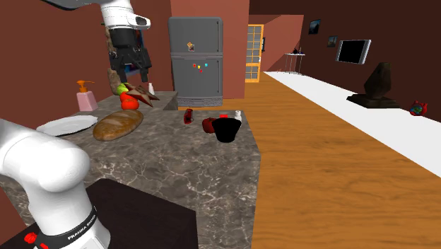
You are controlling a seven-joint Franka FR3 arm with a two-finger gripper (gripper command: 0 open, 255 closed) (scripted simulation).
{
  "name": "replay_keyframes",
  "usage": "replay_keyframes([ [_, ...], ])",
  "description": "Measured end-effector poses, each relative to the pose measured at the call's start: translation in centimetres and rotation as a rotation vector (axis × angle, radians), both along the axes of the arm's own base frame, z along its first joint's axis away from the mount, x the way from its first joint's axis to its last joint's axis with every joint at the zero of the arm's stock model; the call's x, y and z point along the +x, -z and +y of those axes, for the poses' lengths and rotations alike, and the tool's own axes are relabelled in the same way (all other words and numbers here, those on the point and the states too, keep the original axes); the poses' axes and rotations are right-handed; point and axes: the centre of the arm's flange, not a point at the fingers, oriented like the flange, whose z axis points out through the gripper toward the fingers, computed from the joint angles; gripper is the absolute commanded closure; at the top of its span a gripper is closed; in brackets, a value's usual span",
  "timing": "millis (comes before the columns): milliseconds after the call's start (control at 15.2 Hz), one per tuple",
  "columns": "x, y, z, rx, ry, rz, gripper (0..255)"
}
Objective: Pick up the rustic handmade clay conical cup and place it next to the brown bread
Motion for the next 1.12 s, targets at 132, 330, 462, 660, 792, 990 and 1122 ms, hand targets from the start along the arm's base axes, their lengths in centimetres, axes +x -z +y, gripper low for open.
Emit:
replay_keyframes([
  [132, 0.4, 0.4, -0.1, -0.005, 0.0, 0.0, 0],
  [330, 2.7, 2.6, -1.0, -0.028, 0.0, -0.004, 0],
  [462, 4.5, 4.3, -1.3, -0.046, -0.001, -0.008, 0],
  [660, 7.2, 6.8, -2.2, -0.073, -0.001, -0.013, 0],
  [792, 9.2, 8.5, -2.8, -0.091, -0.002, -0.018, 0],
  [990, 11.7, 10.8, -4.1, -0.119, -0.003, -0.023, 0],
  [1122, 13.7, 12.6, -4.6, -0.137, -0.004, -0.027, 0],
])
